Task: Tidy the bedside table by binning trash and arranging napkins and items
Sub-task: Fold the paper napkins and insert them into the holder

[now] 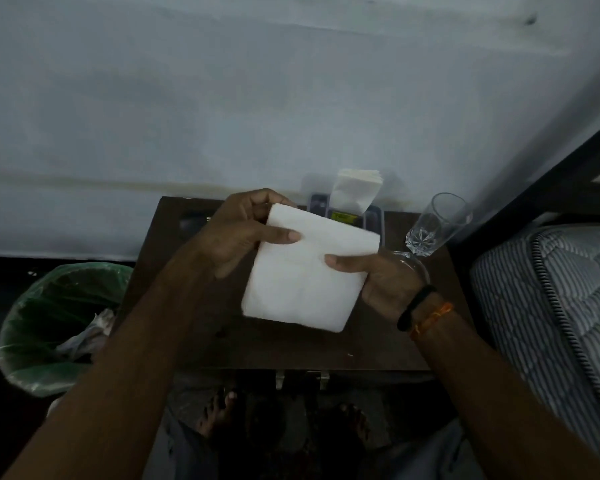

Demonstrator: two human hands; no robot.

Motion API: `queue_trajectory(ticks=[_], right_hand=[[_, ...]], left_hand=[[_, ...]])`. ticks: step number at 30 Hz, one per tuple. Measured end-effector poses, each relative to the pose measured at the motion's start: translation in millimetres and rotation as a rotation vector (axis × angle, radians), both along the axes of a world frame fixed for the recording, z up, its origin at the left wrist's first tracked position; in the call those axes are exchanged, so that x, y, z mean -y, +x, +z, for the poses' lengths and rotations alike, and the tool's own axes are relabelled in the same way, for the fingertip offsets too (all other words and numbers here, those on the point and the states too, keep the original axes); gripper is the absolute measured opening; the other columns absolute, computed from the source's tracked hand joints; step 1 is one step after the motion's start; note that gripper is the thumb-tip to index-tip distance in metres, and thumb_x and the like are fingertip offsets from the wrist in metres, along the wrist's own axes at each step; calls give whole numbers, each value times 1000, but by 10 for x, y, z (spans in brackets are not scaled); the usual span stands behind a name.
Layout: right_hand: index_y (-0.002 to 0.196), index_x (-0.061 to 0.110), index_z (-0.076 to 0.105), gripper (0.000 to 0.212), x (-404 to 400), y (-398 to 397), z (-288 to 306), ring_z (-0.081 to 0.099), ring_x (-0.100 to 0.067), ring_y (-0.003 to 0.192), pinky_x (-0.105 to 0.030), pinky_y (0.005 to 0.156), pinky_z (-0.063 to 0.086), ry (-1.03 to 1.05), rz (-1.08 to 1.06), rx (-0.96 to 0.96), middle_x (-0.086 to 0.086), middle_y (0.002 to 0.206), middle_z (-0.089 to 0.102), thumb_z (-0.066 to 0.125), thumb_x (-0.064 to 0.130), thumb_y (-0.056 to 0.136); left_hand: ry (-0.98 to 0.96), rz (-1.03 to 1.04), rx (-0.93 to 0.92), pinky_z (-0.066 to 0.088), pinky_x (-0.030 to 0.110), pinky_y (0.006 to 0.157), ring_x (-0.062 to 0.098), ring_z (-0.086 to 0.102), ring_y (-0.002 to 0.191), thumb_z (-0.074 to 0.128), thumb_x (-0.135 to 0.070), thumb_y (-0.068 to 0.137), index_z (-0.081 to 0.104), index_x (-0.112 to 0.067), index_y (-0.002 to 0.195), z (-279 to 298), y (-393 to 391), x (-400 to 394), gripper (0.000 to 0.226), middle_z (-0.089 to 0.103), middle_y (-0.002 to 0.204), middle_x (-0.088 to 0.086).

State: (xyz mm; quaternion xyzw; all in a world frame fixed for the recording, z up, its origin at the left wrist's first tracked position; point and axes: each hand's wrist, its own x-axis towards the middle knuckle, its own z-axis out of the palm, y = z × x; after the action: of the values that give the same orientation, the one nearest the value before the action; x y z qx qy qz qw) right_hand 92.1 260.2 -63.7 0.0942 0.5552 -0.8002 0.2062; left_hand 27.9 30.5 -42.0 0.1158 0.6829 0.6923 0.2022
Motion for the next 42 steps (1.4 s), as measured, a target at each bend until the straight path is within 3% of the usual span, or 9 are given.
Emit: queue_trajectory(ticks=[6,11,17,22,25,28,32,35,42], right_hand=[[130,3,58,47,-46,276,65,59,-38,121,-56,100,48,-71,-133,-123,-19,131,62,67,-2,84],[121,6,66,39,-40,391,89,68,-30,109,-38,83,58,69,-253,-240,-11,119,71,72,2,82],[119,11,65,50,-73,266,-1,72,-13,100,-22,75,58,279,-259,-373,5,110,74,73,-12,75],[123,15,64,53,-67,125,-189,68,-16,110,-26,83,58,319,-253,-439,1,119,71,77,-5,76],[119,26,65,56,-84,147,-370,67,-11,109,-31,88,58,409,-155,-325,8,115,73,81,-1,73],[122,15,64,56,-95,174,-499,67,-20,111,-49,95,54,474,-145,-227,-3,119,71,81,-1,72],[112,26,67,49,-81,139,-437,70,-10,103,-28,82,59,445,-237,-294,7,108,75,80,0,73],[103,30,69,44,-62,118,-350,71,-2,94,-16,72,57,447,-269,-351,18,97,76,80,0,73],[119,16,63,56,-74,161,-507,68,-9,105,-35,92,57,471,-242,-288,-3,117,70,79,-8,71]], left_hand=[[122,13,117,59,42,83,30,70,104,79,-7,73,70,-9,113,-71,316,-196,41,73,113,11],[66,-117,182,57,45,89,23,69,108,77,-17,78,67,-23,121,-125,404,-303,44,72,117,4],[-7,128,-21,59,40,85,15,68,106,76,-21,82,64,-22,124,-126,423,-433,43,72,114,-3],[-28,98,-124,57,42,91,14,66,112,81,-34,74,64,-30,122,-285,405,-392,51,70,118,-6],[-302,16,-111,51,39,99,2,59,113,83,-29,74,55,-41,127,-454,402,-329,61,64,120,-19],[-513,-30,-84,49,34,97,11,56,117,79,-24,79,52,-25,136,-565,403,-293,63,61,131,-4],[-411,94,-150,55,25,79,1,64,97,78,-26,80,64,-33,114,-467,414,-329,37,67,105,-17],[-295,114,-204,58,30,80,10,68,101,77,-23,82,67,-25,120,-399,443,-346,39,72,108,-7],[-417,83,-125,58,42,90,14,67,105,81,-23,77,65,-18,126,-540,431,-350,51,71,115,-1]])
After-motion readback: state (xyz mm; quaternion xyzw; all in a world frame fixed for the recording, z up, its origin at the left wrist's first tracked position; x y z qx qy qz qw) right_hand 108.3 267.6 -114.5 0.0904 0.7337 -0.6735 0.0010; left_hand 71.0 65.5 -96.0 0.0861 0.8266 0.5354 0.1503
